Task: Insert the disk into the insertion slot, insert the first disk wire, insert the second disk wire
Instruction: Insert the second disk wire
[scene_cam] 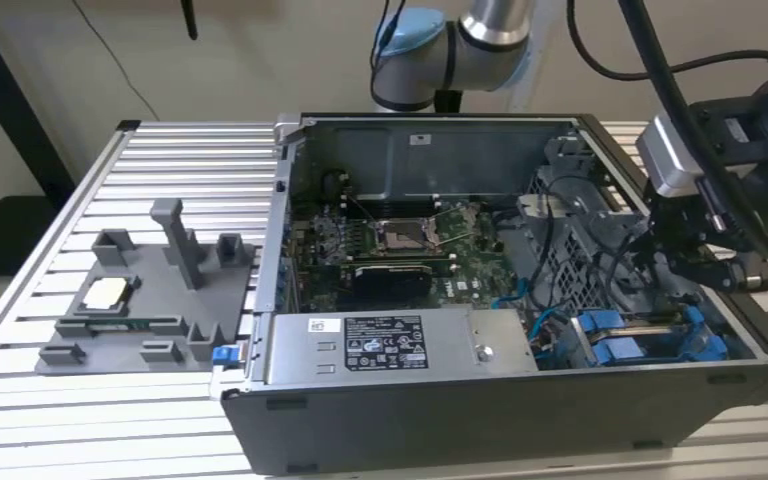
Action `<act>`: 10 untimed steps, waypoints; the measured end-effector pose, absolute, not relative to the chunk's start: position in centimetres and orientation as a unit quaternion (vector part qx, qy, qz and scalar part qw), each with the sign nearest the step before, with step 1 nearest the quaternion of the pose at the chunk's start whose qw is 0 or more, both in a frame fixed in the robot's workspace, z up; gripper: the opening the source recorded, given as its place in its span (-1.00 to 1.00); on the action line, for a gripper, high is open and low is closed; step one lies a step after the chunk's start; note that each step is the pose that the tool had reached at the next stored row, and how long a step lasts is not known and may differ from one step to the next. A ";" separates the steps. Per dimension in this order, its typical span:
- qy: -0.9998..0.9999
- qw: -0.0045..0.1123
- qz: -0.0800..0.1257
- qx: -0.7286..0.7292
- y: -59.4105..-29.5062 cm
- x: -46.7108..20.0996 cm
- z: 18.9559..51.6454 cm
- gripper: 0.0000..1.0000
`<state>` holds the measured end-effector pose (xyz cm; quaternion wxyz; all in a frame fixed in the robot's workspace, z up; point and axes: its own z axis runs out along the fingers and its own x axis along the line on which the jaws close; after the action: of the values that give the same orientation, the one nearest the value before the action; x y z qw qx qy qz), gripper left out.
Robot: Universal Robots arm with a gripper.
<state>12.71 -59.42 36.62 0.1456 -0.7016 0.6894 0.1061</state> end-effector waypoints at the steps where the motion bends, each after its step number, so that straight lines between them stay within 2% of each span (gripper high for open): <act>1: 0.690 0.144 0.106 -0.702 -59.4 12.6 36.6 -0.67; 5: 0.693 0.123 0.102 -0.703 -59.4 12.3 36.6 -0.67; 10: 0.697 0.086 0.085 -0.707 -59.5 12.2 36.6 -0.67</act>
<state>12.16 -59.45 36.61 0.0860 -0.7072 0.6967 0.0847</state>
